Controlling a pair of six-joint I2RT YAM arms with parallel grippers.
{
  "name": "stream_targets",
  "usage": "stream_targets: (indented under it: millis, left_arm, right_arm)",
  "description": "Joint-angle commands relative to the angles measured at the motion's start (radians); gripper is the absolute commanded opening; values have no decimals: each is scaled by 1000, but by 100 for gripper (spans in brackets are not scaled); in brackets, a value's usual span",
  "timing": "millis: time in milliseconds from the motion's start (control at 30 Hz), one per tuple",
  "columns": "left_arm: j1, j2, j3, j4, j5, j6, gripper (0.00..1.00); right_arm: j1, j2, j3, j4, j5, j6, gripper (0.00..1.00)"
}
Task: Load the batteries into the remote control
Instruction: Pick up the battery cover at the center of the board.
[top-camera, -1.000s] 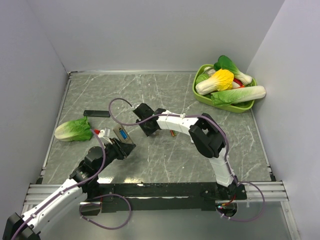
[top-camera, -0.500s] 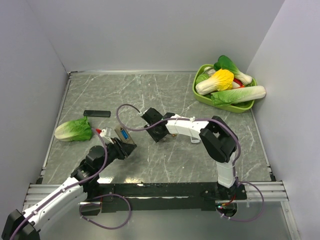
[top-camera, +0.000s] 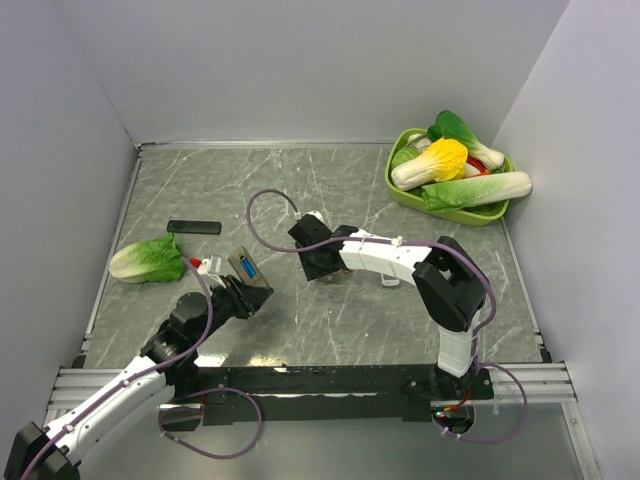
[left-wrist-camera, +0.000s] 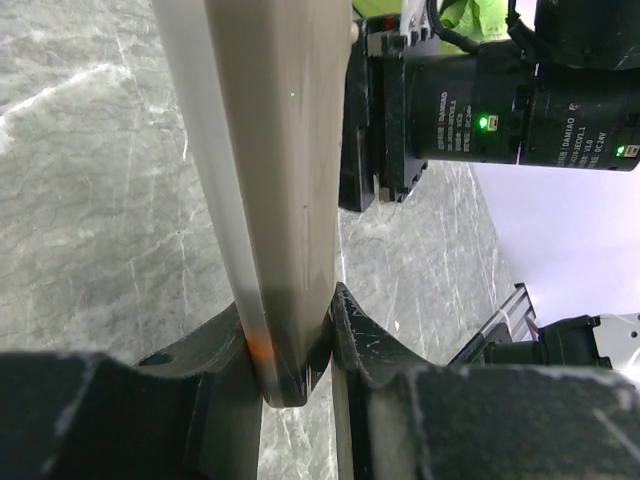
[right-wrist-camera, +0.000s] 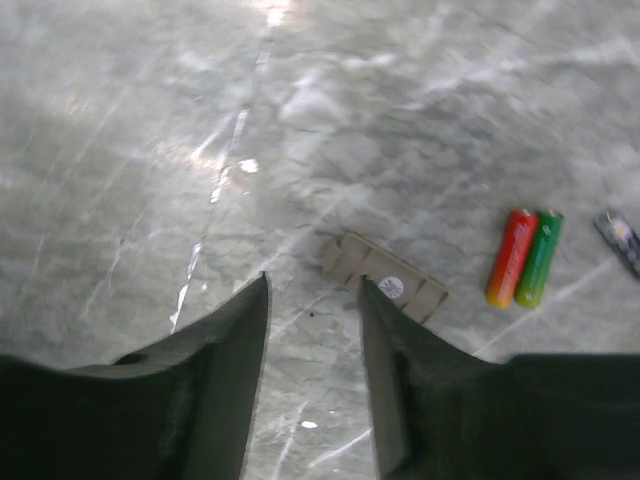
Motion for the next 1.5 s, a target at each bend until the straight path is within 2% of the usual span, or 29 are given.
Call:
stream_targets:
  millis: [0,300,967,1067,1100,1200,1467]
  left_arm:
    - [3,-10,-14,79,19,-17,5]
    - [3,-18,-17,73,25,-20,5]
    - [3,-7,-19,87,41,-19,5]
    - [3,-6,-17,89,42,-16,5]
    - [3,-4,-17,90,44,-15,5]
    - [3,4,-19,104,56,-8,6]
    - [3,97,-11,254,162,75,8]
  right_arm:
    - [-2,2,31,-49,98,176,43]
    - [-2,53,52,-40,100,222,33]
    - [-2,132,118,-68,144,217,21]
    - [-2,132,106,-63,143,216,13]
    - [0,128,101,-62,140,213,7]
    - [3,91,83,-60,117,193,0]
    - [4,-168,-3,-31,-3,80,0]
